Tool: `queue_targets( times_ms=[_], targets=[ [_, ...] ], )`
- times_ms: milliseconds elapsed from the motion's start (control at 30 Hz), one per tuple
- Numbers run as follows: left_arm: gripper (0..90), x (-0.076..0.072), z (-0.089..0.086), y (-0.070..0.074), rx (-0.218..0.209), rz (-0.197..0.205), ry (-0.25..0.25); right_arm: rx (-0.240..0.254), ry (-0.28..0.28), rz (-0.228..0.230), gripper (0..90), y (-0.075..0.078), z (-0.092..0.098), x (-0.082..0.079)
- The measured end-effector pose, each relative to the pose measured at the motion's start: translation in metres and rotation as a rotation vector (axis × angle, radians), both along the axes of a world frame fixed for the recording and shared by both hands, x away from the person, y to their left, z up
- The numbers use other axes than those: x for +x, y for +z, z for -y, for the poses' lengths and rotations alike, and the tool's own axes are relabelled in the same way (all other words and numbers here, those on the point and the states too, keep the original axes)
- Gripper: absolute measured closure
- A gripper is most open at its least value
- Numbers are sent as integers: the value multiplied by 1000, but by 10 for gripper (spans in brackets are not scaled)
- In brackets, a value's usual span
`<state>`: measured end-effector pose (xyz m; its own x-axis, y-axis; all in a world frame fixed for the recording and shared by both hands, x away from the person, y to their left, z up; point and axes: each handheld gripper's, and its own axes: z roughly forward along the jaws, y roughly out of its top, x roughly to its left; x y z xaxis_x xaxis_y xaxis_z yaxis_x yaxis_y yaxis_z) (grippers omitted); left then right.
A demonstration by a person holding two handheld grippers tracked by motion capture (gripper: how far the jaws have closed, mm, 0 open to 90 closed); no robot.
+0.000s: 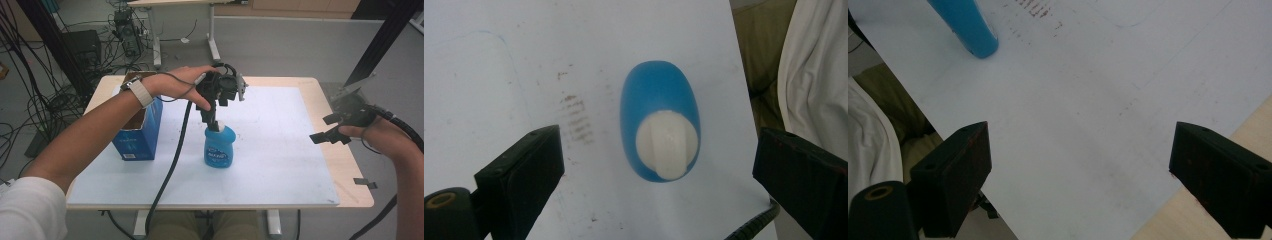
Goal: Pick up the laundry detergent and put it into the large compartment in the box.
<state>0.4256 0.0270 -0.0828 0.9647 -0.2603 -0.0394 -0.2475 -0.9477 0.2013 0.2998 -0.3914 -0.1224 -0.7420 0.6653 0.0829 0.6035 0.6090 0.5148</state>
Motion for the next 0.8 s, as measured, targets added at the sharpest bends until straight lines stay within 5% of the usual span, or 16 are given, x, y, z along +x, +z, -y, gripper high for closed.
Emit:
queue_targets(
  times_ms=[800],
  targets=[
    [67,2,-2,0,-4,-3,4,1,0,0,97,-1,0,1]
  ],
)
